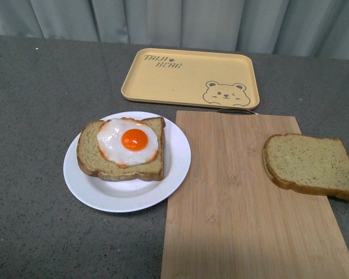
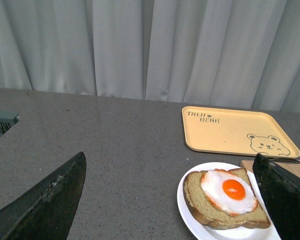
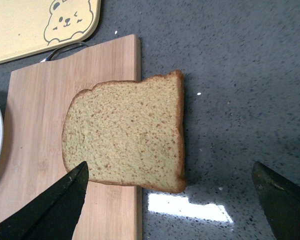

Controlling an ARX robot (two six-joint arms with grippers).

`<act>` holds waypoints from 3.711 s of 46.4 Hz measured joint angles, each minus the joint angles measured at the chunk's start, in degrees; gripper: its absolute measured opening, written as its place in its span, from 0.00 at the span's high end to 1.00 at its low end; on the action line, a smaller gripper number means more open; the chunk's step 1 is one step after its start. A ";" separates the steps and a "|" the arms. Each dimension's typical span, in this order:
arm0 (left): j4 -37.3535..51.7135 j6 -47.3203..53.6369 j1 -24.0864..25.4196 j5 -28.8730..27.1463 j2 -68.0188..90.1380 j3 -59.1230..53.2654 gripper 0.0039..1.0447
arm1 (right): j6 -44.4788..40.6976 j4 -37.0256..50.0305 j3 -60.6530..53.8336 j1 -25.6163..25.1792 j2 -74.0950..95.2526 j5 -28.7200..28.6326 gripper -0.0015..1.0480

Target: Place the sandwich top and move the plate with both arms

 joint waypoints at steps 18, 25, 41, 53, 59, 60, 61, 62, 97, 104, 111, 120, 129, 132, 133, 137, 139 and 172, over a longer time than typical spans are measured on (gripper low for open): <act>0.00 0.00 0.00 0.00 0.00 0.00 0.06 | 5.66 -2.67 10.03 0.50 19.37 -9.57 0.09; 0.00 0.00 0.00 0.00 0.00 0.00 0.06 | 7.50 -3.93 13.14 2.69 23.39 -7.39 0.22; 0.00 0.00 0.00 0.00 0.00 0.00 0.06 | 10.53 -3.56 14.95 3.63 25.68 -6.71 0.77; 0.00 0.00 0.00 0.00 0.00 0.00 0.06 | 10.56 -4.13 11.85 3.72 15.56 -14.99 0.98; 0.00 0.00 0.00 0.00 0.00 0.00 0.06 | 15.50 2.58 11.30 9.42 10.23 -18.53 0.98; 0.00 0.00 0.00 0.00 0.00 0.00 0.06 | 16.70 4.39 11.30 11.06 10.19 -18.67 0.98; 0.00 0.02 0.00 0.00 0.00 0.00 0.06 | 18.25 6.19 11.30 12.79 10.34 -18.62 0.98; 0.00 0.00 0.00 0.00 0.00 0.00 0.06 | 19.54 7.34 11.32 13.97 10.56 -18.58 0.98; 0.00 0.02 0.00 0.00 0.00 0.00 0.06 | 48.76 29.48 24.00 42.18 32.24 -10.86 0.98; 0.00 0.00 0.00 0.00 0.00 0.00 0.06 | 47.82 26.64 26.01 43.39 34.64 -9.64 0.98; 0.00 0.00 0.00 0.00 0.00 0.00 0.06 | 45.92 25.46 25.59 43.54 34.45 -8.72 0.76; 0.00 0.00 0.00 0.00 -0.02 0.00 0.06 | 37.22 20.92 23.34 42.86 31.47 -3.06 0.44; 0.00 0.02 0.00 0.02 -0.02 0.00 0.06 | 23.56 44.61 14.12 43.63 32.13 23.17 0.55; 0.00 0.00 0.00 0.00 0.00 0.00 0.06 | 19.19 50.58 10.51 43.12 31.17 29.03 0.64; 0.00 0.00 0.00 0.00 -0.02 0.00 0.06 | 17.29 52.48 9.31 42.84 30.71 30.88 0.67; 0.00 0.00 0.00 0.00 -0.04 0.00 0.06 | 12.66 60.06 4.20 41.27 27.54 37.90 0.82; 0.00 0.00 0.00 0.00 -0.04 0.00 0.06 | 11.78 61.81 2.95 40.81 26.53 39.26 0.87; -0.11 0.02 0.04 -0.37 -0.07 0.00 0.06 | 1.09 58.60 -25.44 26.10 -11.02 39.06 0.99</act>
